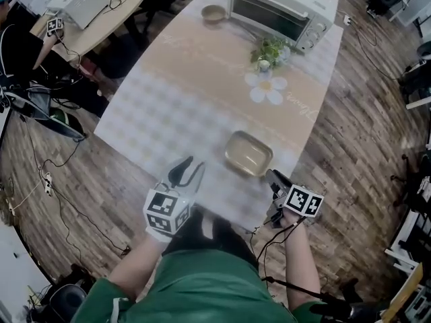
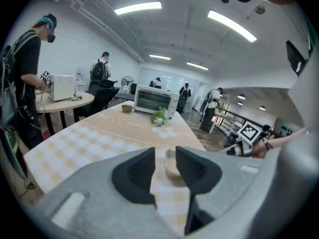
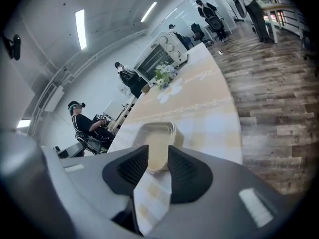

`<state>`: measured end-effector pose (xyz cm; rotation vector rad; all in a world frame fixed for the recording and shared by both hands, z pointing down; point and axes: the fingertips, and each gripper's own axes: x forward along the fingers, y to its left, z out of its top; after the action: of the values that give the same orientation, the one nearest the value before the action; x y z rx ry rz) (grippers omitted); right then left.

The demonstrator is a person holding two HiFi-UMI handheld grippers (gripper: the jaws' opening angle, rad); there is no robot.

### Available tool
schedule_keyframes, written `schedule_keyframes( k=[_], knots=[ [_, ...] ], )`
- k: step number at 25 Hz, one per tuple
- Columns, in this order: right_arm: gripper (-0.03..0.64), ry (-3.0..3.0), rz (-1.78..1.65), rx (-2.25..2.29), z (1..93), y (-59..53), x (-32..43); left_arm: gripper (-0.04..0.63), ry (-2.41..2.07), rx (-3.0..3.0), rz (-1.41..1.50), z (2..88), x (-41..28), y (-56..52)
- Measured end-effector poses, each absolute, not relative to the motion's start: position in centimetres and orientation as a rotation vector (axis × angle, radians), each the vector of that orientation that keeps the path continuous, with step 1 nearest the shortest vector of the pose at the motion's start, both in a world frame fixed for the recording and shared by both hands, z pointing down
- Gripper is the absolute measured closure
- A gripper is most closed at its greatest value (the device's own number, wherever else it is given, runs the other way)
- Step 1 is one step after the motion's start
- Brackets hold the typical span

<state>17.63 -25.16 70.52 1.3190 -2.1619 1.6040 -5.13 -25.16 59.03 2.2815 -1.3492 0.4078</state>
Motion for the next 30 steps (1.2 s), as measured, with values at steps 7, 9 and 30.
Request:
schedule_keyframes(
  k=[7, 9, 30],
  knots=[
    [0.505, -2.074, 1.747, 1.314, 73.4, -25.5, 16.9, 0.466, -1.375, 2.261, 0.420, 59.2, -6.9, -25.6],
    [0.505, -2.067, 1.769, 1.307, 73.8, -25.6, 16.7, 0.466, -1.380, 2.257, 0.420, 59.2, -7.2, -25.7],
    [0.574, -2.062, 1.777, 1.377, 72.8, -25.1, 17.5, 0.468, -1.340, 2.290, 0.409, 57.7, -6.4, -25.7]
  ],
)
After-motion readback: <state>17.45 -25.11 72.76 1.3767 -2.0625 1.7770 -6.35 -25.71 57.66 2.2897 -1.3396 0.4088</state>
